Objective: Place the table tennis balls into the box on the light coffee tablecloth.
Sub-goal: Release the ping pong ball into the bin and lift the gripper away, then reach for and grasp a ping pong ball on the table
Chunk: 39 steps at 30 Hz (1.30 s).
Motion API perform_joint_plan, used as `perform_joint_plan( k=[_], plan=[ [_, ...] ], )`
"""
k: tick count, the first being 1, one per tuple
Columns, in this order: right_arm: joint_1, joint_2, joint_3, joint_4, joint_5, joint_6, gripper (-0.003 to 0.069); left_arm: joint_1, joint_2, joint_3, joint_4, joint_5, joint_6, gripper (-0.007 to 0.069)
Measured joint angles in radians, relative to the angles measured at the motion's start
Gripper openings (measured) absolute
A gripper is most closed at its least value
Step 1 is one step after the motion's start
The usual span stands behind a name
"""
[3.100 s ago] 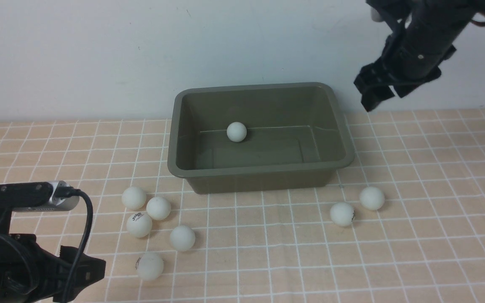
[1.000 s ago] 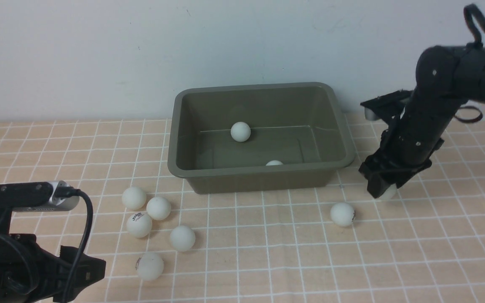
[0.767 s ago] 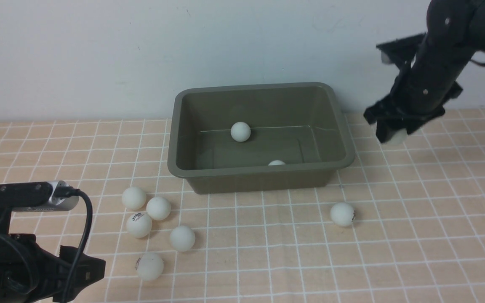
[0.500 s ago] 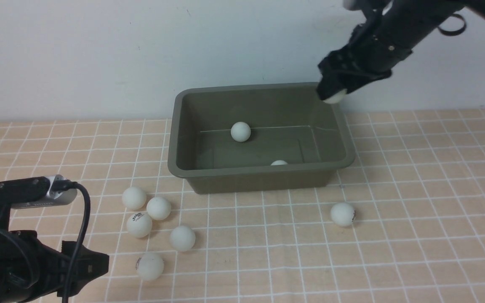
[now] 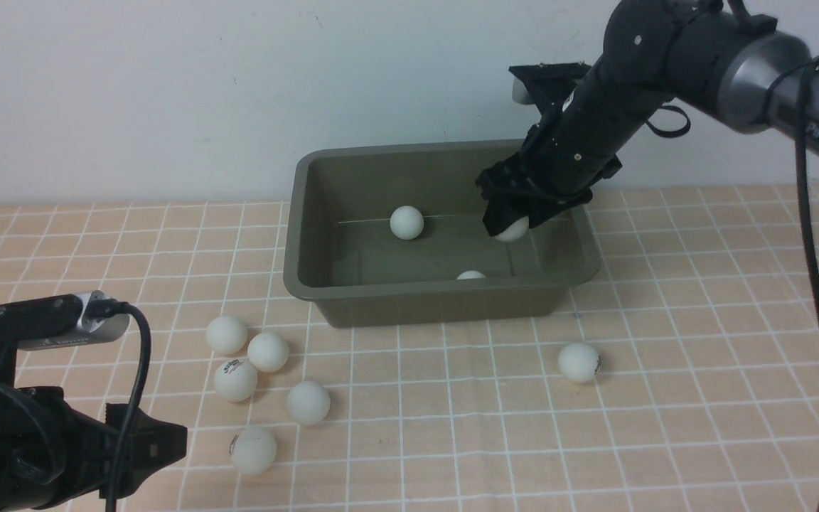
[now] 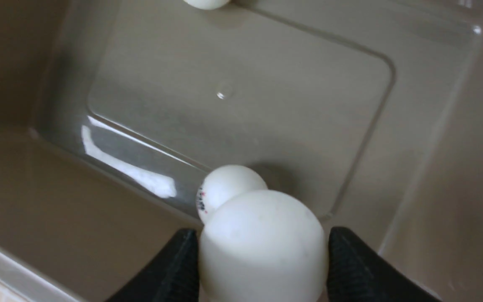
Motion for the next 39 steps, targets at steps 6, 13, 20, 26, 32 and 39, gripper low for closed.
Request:
perform_joint_plan(
  k=[6,13,20,26,32,39],
  plan=[
    [0.000,0.000,0.000,0.008,-0.006,-0.005,0.0402,0.000,0.000,0.000,0.000,0.000,0.001,0.0406],
    [0.000,0.000,0.000,0.018,-0.001,-0.015,0.0559,0.000,0.000,0.000,0.000,0.000,0.002,0.0406],
    [0.000,-0.004,-0.117,0.014,0.082,-0.009,0.0571,0.000,0.000,0.000,0.000,0.001,0.002,0.0406],
    [0.000,-0.079,-0.178,-0.013,0.088,0.029,0.0572,0.000,0.000,0.000,0.000,0.007,0.002,0.0406],
    [0.000,-0.202,-0.151,-0.073,0.094,0.097,0.0572,0.000,0.000,0.000,0.001,0.011,0.005,0.0406],
    [0.000,-0.395,0.079,-0.087,0.095,0.100,0.0572,0.000,0.000,0.000,0.002,0.024,0.016,0.0406]
  ],
)
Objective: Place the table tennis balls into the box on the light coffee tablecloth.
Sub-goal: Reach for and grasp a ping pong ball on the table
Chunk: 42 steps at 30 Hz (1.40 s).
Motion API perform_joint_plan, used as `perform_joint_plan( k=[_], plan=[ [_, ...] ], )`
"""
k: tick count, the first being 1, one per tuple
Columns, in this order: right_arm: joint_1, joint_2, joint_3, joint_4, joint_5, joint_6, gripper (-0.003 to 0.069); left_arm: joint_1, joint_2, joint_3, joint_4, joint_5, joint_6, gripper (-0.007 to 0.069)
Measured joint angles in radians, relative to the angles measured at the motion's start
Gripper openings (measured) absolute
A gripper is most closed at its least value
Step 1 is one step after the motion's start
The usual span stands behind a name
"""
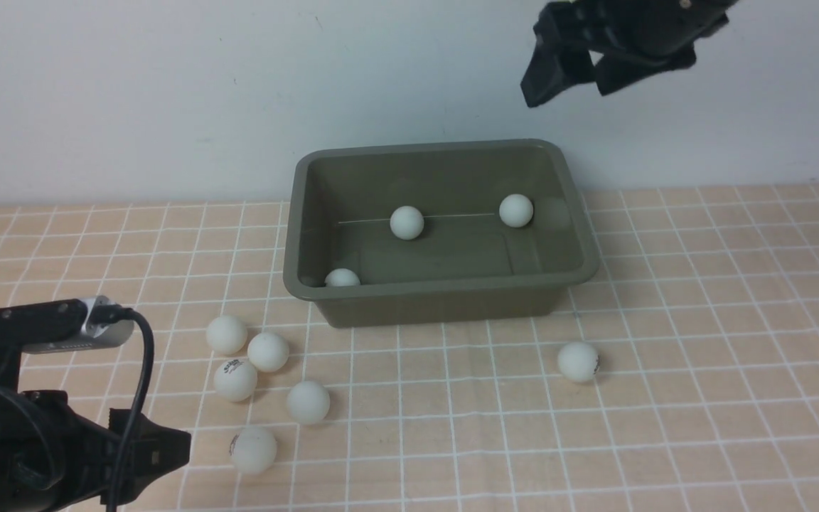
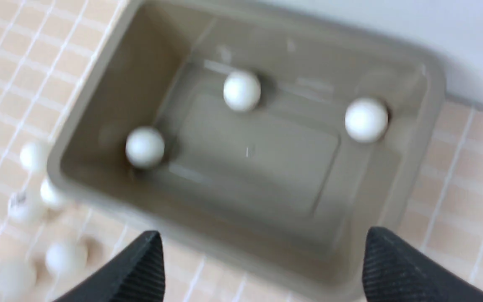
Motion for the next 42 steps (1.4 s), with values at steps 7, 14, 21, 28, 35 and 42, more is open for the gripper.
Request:
perform_joint_plan(
  k=[7,14,21,28,35,42],
  plan=[
    [0.000,-0.130,0.372,-0.008,-0.001,-0.075,0.0572,0.000,0.000,0.000,0.000,0.002,0.000,0.0406],
    [0.000,-0.112,0.580,-0.047,-0.149,-0.103,0.0563,0.000,0.000,0.000,0.000,0.002,0.000,0.0406],
    [0.000,-0.031,0.621,-0.052,-0.290,-0.104,0.0528,0.000,0.000,0.000,0.000,0.003,0.000,0.0406],
    [0.000,0.064,0.625,-0.051,-0.344,-0.115,0.0522,0.000,0.000,0.000,0.000,0.003,0.000,0.0406],
    [0.001,0.090,0.625,-0.051,-0.398,-0.136,0.0522,0.000,0.000,0.000,0.000,0.004,0.000,0.0406],
    [0.028,0.094,0.625,-0.052,-0.426,-0.146,0.0522,0.000,0.000,0.000,0.000,0.004,0.000,0.0406]
  ],
)
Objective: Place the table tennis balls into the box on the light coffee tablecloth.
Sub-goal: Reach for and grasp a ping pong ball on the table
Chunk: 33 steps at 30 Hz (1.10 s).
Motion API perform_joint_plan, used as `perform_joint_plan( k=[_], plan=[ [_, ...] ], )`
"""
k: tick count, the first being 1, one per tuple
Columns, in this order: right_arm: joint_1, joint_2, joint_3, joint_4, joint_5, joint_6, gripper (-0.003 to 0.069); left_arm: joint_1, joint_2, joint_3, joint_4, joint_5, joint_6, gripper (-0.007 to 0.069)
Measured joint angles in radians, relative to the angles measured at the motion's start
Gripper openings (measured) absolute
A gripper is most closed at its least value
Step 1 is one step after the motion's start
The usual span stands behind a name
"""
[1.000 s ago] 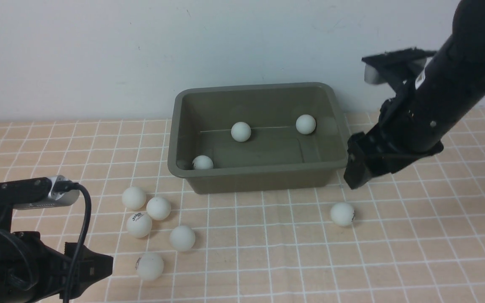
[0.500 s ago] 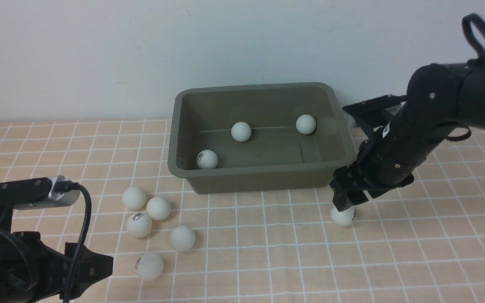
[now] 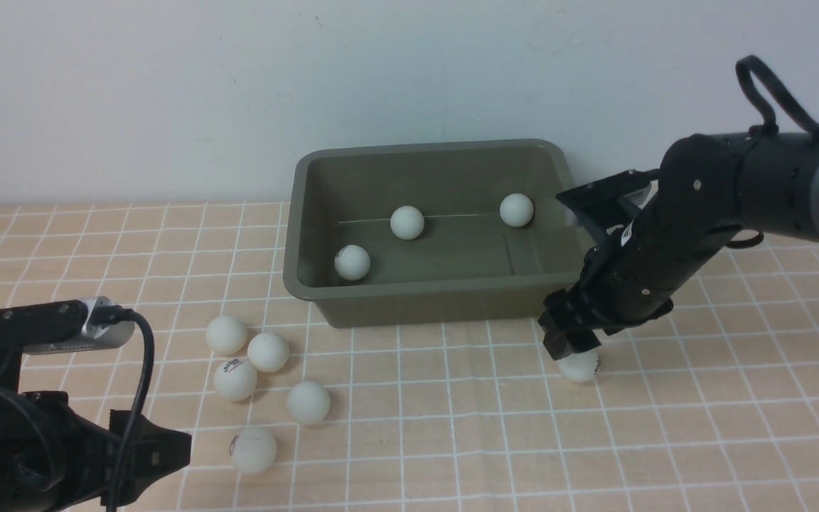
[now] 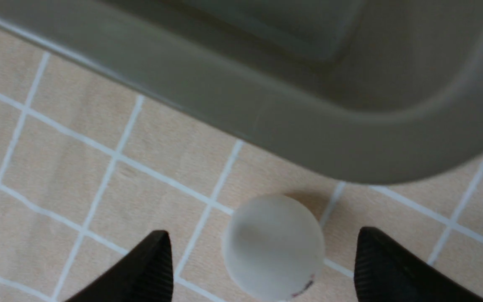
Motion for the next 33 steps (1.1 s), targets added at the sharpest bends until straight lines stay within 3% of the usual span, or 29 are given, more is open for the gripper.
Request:
perform_joint_plan(
  k=[13,19,21,30,33],
  plan=[
    [0.010,0.079,0.000,-0.034,-0.031,0.019,0.0510,0.000,0.000,0.000,0.000,0.000,0.000,0.0406],
    [0.010,0.082,0.000,-0.045,-0.024,0.039,0.0359,0.000,0.000,0.000,0.000,0.000,0.000,0.0406],
    [0.010,0.082,-0.001,-0.045,-0.009,0.042,0.0360,0.000,0.000,0.000,0.000,0.000,0.000,0.0406],
    [0.010,0.045,-0.173,0.070,0.364,-0.007,0.0360,0.000,0.000,0.000,0.000,0.001,0.000,0.0406],
    [0.010,0.020,-0.260,0.108,0.385,-0.019,0.0360,0.000,0.000,0.000,0.000,0.001,0.000,0.0406]
  ],
)
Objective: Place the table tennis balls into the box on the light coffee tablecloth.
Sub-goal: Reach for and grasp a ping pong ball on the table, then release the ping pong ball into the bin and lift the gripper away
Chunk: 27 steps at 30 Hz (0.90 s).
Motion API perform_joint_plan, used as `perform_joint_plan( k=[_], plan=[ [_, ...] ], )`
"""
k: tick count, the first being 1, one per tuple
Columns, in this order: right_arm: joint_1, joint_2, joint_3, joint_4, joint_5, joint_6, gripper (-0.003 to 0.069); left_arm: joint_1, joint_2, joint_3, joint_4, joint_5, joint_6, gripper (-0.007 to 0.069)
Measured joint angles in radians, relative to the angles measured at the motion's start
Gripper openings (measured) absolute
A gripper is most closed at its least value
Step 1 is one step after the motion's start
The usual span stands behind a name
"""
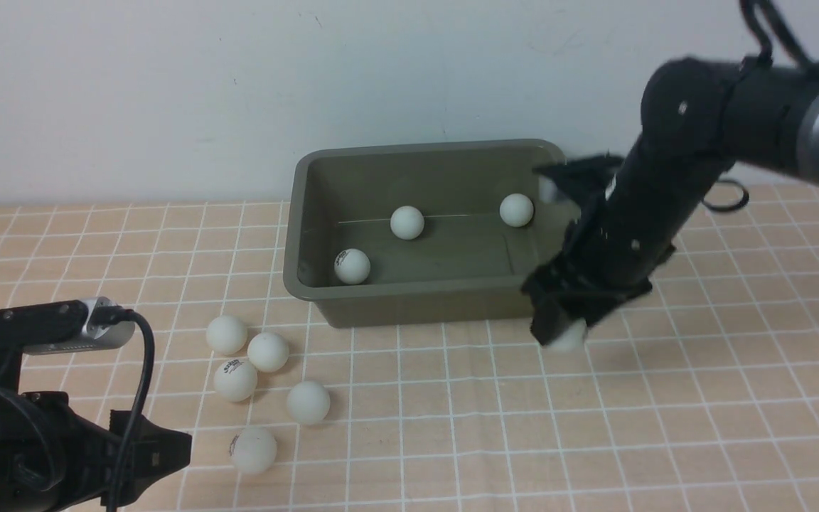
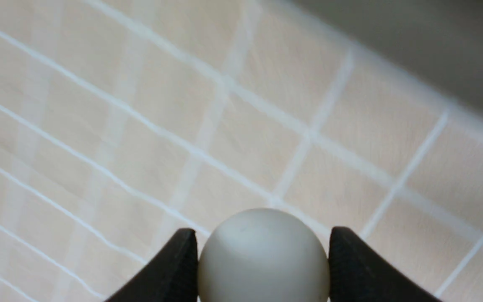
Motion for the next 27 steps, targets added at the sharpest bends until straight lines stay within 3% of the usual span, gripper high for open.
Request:
perform_joint_plan(
  k=[6,12,27],
  plan=[
    [0.000,-0.013,-0.199,0.031,-0.059,-0.011,0.0360,0.000,0.000,0.000,0.000,0.000,0.000,0.0406],
    [0.000,0.012,-0.207,0.006,-0.171,-0.023,0.0360,0.000,0.000,0.000,0.000,0.000,0.000,0.0406],
    [0.000,0.148,-0.208,0.003,-0.239,-0.030,0.0362,0.000,0.000,0.000,0.000,0.006,0.000,0.0406]
  ],
)
